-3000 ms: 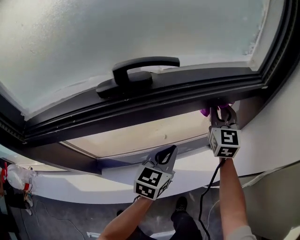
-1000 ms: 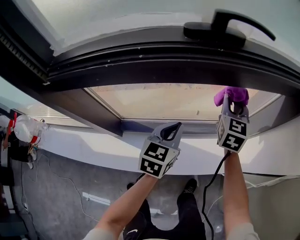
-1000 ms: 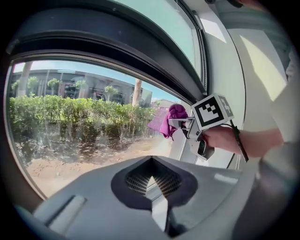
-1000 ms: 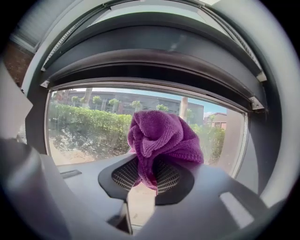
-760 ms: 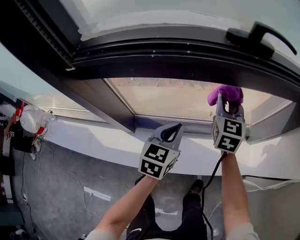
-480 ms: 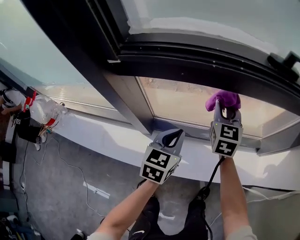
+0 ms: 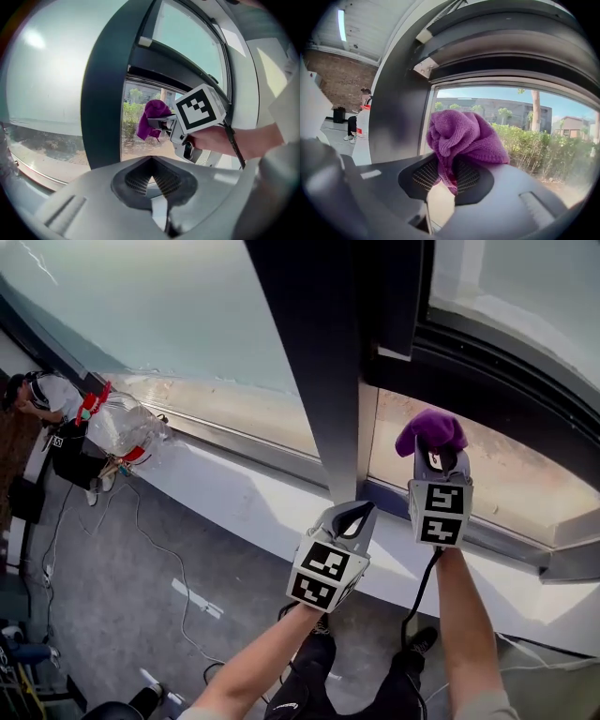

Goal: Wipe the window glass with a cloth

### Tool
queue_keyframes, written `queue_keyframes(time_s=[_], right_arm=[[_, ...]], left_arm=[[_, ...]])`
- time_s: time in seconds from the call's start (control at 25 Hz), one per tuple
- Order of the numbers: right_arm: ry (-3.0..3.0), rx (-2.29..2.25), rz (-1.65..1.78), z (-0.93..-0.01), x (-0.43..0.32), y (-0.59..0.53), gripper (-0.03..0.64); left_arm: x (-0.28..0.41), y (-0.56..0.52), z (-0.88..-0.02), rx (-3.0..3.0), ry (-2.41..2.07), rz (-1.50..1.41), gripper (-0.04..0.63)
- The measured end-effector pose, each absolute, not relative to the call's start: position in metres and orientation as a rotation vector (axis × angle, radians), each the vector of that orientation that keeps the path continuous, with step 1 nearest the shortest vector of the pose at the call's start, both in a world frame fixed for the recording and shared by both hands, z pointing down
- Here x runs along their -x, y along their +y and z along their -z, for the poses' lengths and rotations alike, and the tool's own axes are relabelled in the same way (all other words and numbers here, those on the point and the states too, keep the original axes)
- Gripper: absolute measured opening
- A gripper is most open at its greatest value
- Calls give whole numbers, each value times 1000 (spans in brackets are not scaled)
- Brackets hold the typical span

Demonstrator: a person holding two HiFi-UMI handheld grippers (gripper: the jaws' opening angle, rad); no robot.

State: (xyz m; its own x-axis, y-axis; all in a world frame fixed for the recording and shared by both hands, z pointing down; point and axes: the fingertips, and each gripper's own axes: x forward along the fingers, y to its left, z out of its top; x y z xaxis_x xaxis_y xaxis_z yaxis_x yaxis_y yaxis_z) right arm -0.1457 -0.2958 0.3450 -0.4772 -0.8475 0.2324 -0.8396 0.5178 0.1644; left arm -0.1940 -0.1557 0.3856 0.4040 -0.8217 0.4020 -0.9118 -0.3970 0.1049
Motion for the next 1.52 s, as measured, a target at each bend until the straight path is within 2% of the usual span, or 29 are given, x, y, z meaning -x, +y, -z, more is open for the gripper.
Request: queue_keyframes(time_s=[0.32,0.64,0.96,1.52], right_arm=[[-2513,-1207,65,-380,220,-299,103],[-2557,-1182,86,-386,216,-306,101],[-2504,-1284,139,-389,142,-301,101],[-2364,-1459,108,-394,-64,-290,103]], left_arm=[[231,-148,-414,-2290,-1523,-428,0],[221,-157,-440,-2254,-1498,-428,0],[172,-167,-449,-2291,-1452,-410,0],[2,-182,-450,-2430,-1258,-419,0]])
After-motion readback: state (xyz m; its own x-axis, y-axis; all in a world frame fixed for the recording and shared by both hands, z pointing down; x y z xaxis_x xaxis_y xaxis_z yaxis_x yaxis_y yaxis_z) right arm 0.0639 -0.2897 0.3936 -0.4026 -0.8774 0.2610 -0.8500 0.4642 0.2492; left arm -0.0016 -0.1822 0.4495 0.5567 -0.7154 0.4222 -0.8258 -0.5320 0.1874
